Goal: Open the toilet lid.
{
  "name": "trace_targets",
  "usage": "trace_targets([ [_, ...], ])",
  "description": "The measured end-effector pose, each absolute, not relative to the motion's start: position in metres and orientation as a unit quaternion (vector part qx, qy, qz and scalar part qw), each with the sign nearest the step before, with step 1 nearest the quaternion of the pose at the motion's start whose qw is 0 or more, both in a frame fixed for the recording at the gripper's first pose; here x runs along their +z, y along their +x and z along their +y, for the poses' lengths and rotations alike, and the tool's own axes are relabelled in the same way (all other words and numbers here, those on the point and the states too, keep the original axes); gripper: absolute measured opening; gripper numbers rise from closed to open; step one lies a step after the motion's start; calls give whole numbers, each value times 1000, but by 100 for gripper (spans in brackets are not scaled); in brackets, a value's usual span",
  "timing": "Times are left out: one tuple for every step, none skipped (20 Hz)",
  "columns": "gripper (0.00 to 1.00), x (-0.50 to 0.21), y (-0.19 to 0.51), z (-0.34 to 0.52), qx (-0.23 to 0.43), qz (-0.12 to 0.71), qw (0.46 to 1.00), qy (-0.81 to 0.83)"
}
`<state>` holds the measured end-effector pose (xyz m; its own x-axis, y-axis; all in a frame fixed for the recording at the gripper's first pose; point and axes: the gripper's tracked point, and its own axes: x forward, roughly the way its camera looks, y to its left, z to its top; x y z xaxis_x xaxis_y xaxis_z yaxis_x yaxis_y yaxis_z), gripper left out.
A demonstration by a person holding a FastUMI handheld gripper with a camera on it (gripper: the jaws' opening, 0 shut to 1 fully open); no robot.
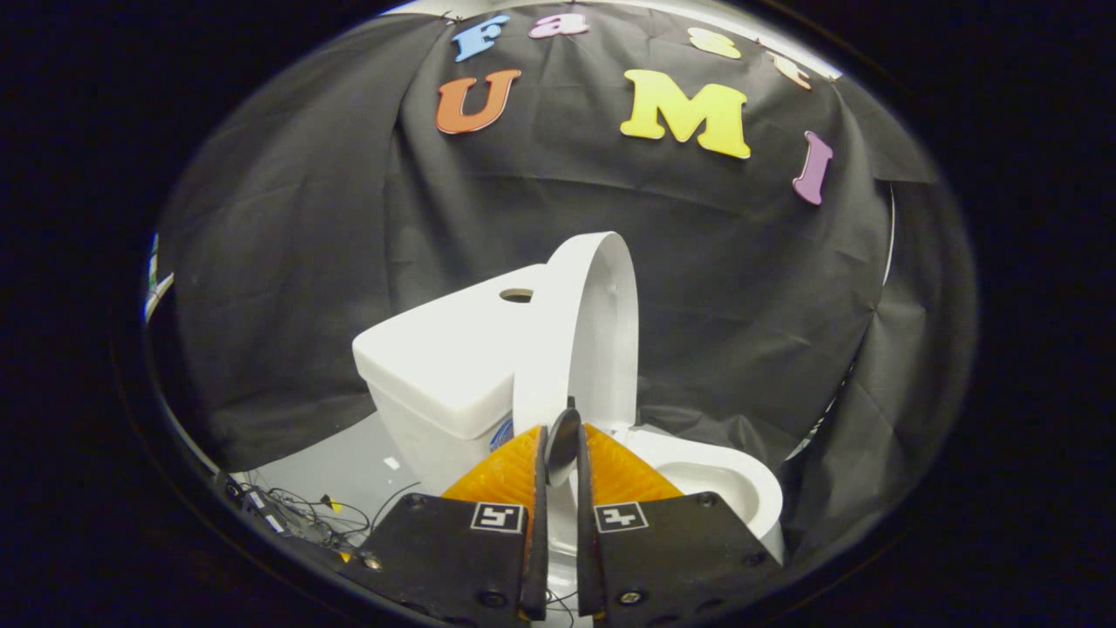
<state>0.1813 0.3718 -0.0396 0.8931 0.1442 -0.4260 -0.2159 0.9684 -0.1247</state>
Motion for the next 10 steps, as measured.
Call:
trace_targets([
  [16, -39, 182, 373, 98, 210, 969, -79],
  [19, -40, 181, 376, 106, 211, 969, -75],
  [21, -41, 180, 377, 115, 213, 967, -74],
  [27, -41, 176, 379, 129, 218, 964, -74],
  [30, -41, 175, 382, 141, 223, 962, -74],
  [40, -40, 172, 383, 152, 223, 960, -72],
  [46, -36, 170, 385, 163, 217, 960, -69],
  [56, -31, 167, 386, 172, 206, 961, -62],
  [61, -24, 164, 384, 174, 196, 963, -58],
  [69, -19, 162, 381, 172, 188, 965, -56],
])
